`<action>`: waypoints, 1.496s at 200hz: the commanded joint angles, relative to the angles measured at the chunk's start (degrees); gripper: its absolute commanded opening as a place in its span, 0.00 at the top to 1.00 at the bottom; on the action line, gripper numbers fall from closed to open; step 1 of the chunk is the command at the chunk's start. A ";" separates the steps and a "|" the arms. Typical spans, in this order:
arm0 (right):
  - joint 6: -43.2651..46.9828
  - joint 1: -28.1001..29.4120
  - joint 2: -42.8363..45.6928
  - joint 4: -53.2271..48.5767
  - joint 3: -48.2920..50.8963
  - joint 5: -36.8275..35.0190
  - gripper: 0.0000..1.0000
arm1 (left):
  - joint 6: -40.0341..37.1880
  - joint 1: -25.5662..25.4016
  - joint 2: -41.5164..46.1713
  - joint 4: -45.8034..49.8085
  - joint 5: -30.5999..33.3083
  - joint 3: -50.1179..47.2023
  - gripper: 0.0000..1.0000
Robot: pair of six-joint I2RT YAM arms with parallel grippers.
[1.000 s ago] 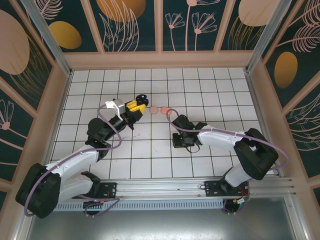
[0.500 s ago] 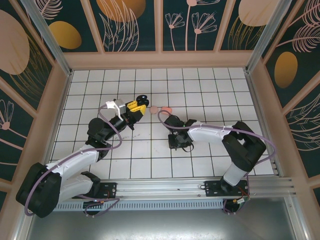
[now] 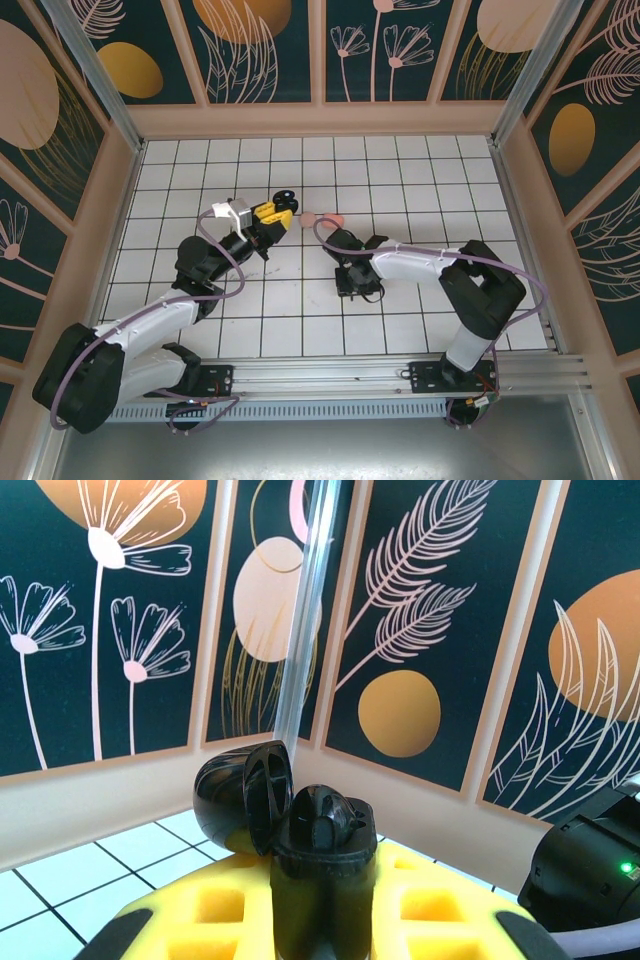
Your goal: Insert wireless bluetooth earbuds into charging case
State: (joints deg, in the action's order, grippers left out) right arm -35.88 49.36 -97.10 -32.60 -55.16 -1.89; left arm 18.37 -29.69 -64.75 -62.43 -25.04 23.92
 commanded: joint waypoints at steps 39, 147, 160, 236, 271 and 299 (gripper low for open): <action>-2.02 1.35 -1.69 -5.63 -0.48 0.82 0.68 | 1.33 -0.37 -0.88 -3.91 -0.80 -0.27 1.00; -2.09 1.35 -0.91 -4.40 -1.13 0.05 0.80 | 1.84 -0.37 -1.43 -4.01 -1.42 -0.65 1.00; -2.17 1.26 0.05 -4.61 -1.47 -0.45 0.81 | 1.53 -0.37 -1.43 -3.85 -1.57 -0.68 1.00; 0.47 -0.34 12.84 -7.82 -12.00 -6.64 0.83 | -5.06 -0.36 -0.43 -2.59 -4.75 -1.29 1.00; 5.76 -1.55 16.69 -7.93 -22.06 -9.08 0.83 | -9.23 -0.37 -0.52 -4.23 -4.65 -2.39 1.00; 10.05 -1.64 18.79 -5.23 -28.61 -10.40 0.83 | -11.18 -0.37 -0.89 -4.70 -5.30 -2.22 1.00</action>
State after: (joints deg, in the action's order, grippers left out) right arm -31.03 47.94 -80.64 -38.46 -78.91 -9.39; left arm 10.85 -29.69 -66.04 -64.10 -28.69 21.91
